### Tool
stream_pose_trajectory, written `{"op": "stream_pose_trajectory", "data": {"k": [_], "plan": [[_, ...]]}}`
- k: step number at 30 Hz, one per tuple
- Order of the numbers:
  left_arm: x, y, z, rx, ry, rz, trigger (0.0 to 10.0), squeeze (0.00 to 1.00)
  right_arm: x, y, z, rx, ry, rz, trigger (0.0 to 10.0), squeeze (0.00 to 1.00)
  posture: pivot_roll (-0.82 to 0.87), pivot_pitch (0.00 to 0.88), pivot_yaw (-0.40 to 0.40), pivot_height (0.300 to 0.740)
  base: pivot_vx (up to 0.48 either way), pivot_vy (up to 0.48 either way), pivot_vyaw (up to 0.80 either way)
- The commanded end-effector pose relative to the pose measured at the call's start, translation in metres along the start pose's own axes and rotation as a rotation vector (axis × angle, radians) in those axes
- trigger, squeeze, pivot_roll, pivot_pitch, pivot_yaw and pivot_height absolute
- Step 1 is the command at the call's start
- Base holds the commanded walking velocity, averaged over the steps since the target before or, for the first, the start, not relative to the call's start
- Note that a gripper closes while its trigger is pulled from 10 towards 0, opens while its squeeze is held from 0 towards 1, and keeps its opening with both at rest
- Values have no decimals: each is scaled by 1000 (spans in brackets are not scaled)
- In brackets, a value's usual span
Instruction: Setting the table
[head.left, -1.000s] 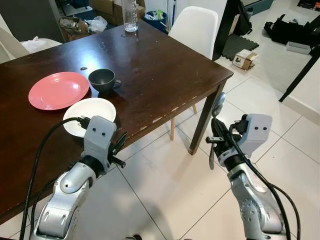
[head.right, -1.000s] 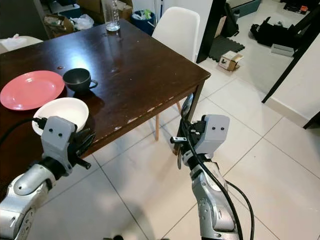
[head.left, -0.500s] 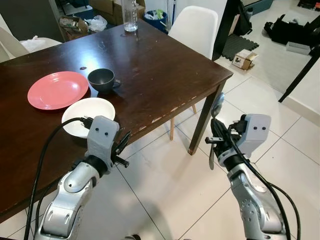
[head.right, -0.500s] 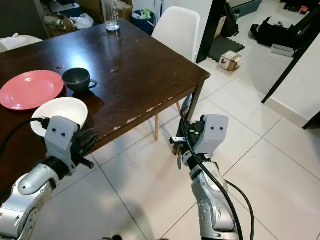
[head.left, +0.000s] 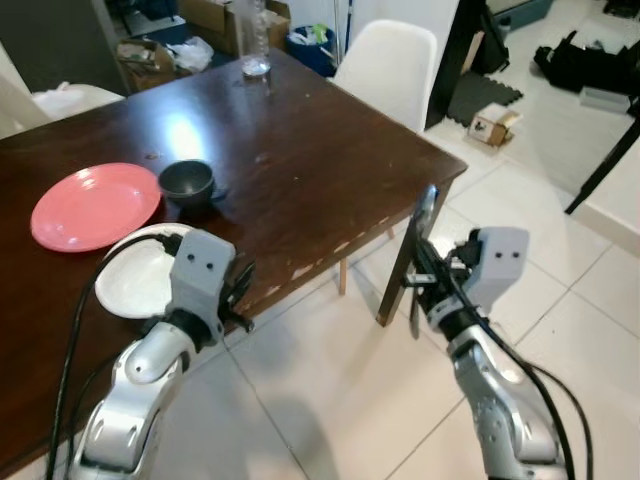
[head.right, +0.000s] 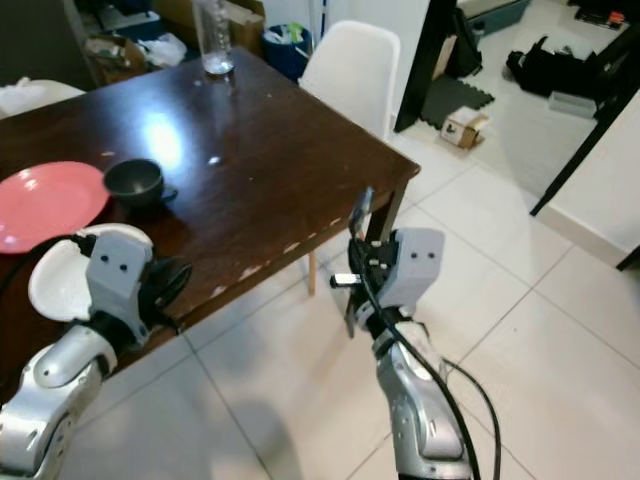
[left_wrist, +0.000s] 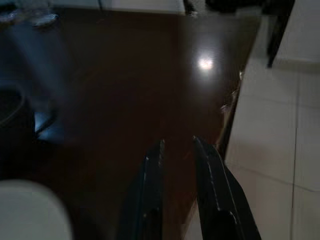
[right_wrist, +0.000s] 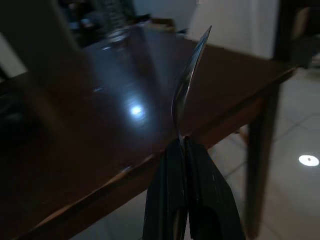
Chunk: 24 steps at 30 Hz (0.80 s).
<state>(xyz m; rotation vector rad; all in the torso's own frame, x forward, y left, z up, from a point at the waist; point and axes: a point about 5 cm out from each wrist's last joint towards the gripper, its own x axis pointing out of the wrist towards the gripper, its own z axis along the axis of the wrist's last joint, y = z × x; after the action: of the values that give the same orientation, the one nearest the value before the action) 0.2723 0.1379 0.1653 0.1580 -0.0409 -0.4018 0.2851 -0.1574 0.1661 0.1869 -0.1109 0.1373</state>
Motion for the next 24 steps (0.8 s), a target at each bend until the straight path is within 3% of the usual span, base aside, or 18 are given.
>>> {"op": "stream_pose_trajectory", "data": {"k": [1,11,24], "plan": [[-3,3,-5,5,22,13,10000,0,0,1,-2,5,5,1,10000,0,-13,63,67,740,412,0,0],[-3,5,-6,-20,33,24,10000,0,-1,1,-1,-5,9,10,10000,0,-14,65,63,740,39,0,90],[-3,4,-7,-8,38,26,10000,0,0,0,-1,-17,10,9,10000,0,-16,67,63,740,0,0,776]]}}
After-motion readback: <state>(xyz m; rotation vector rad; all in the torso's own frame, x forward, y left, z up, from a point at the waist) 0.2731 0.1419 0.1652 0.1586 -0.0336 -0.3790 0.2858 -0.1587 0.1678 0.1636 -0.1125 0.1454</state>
